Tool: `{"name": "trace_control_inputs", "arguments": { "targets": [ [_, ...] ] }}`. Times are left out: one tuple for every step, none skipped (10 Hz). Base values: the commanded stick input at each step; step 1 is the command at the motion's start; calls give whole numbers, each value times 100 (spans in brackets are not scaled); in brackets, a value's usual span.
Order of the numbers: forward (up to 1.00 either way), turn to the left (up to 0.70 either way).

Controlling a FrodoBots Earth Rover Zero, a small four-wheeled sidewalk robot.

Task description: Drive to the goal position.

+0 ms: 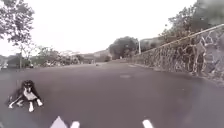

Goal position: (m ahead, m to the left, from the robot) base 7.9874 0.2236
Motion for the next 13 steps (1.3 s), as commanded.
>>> {"name": "trace_control_inputs", "arguments": {
  "targets": [
    [50, 0],
    [50, 0],
    [50, 0],
    [50, 0],
    [50, 0],
    [50, 0],
    [50, 0],
    [50, 0],
    [50, 0],
    [50, 0],
    [50, 0],
    [50, 0],
    [50, 0]
  ]
}}
